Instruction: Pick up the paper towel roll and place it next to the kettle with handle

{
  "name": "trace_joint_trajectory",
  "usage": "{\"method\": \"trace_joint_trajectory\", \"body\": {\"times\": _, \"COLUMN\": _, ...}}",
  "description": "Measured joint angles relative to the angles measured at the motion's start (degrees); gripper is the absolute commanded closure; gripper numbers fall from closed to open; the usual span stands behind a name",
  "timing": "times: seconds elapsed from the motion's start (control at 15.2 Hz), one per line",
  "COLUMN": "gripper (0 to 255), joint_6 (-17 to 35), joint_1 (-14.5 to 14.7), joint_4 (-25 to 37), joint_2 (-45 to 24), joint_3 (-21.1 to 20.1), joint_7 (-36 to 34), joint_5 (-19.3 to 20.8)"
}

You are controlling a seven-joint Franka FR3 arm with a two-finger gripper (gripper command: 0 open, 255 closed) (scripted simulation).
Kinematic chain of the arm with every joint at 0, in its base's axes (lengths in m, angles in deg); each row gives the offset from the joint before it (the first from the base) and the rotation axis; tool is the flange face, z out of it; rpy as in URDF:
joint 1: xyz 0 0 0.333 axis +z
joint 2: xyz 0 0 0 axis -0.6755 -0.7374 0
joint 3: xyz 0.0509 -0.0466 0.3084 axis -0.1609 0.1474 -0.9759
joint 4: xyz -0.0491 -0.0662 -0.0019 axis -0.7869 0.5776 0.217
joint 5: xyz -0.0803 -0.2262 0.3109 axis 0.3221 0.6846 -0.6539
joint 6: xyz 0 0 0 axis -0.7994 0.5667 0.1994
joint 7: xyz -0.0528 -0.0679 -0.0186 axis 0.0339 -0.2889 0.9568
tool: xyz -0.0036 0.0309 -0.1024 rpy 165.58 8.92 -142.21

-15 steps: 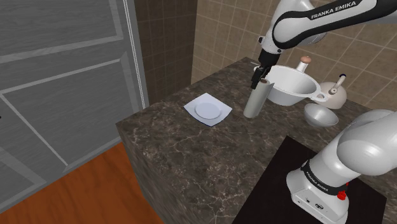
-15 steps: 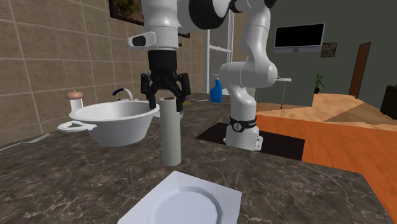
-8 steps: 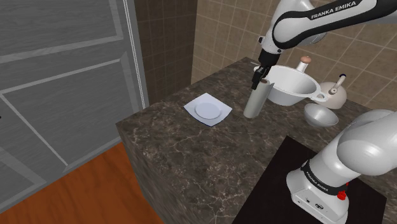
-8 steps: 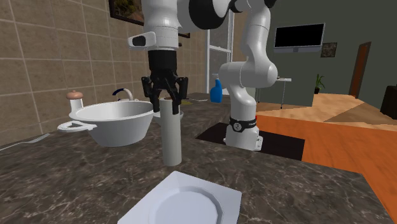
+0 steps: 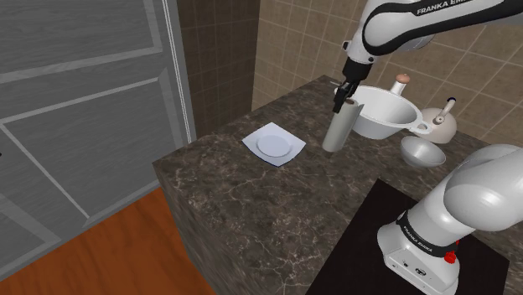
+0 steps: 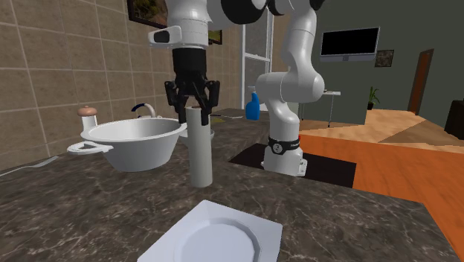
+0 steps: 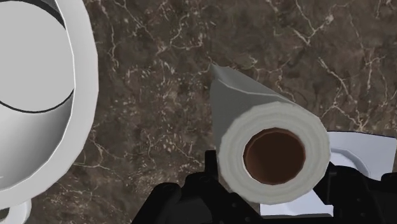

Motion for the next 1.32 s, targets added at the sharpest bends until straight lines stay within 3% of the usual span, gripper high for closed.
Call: {"method": "trace_joint_trajectory", "body": {"times": 1.32, "gripper": 255, "joint_6": -16.28, "joint_1": 0.11, "joint_4": 12.69, "joint_2": 3.60, "joint_3": -0.84, "joint_7": -0.31, "joint_5": -0.19}}
